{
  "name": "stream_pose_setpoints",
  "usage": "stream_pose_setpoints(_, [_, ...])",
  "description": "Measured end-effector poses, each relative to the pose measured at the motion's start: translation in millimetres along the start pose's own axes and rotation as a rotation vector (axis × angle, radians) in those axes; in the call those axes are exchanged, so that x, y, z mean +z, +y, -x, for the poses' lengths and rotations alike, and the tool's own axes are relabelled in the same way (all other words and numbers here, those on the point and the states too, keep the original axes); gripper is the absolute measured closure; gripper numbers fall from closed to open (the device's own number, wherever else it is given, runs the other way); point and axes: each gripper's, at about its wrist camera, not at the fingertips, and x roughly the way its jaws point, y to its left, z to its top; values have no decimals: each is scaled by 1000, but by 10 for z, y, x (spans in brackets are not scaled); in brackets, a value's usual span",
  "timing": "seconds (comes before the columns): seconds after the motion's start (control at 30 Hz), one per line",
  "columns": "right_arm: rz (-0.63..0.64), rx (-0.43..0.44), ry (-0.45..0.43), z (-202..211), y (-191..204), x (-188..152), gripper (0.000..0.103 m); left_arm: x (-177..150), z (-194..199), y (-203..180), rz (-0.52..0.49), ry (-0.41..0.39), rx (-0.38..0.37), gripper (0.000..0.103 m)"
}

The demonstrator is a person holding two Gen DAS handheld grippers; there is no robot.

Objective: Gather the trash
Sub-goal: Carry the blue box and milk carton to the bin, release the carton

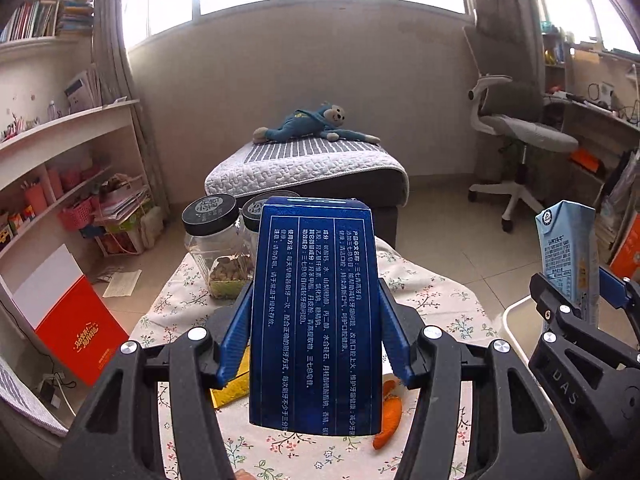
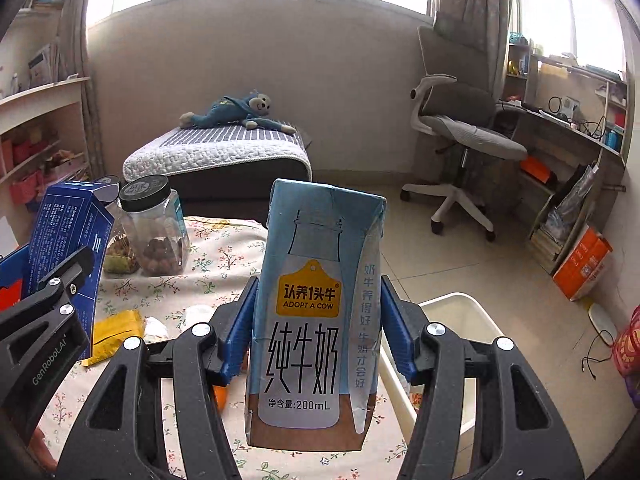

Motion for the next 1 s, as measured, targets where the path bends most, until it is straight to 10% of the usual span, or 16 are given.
stream_pose_setpoints(0.83, [-169,-282,42,-326,-1561,-63,47,22,-134,-1381,-63,16,-180,46])
stream_pose_setpoints(1.0, [-228,-367,10,-211,-1918,-92,21,12,-182,-1762,-63,49,-277,46])
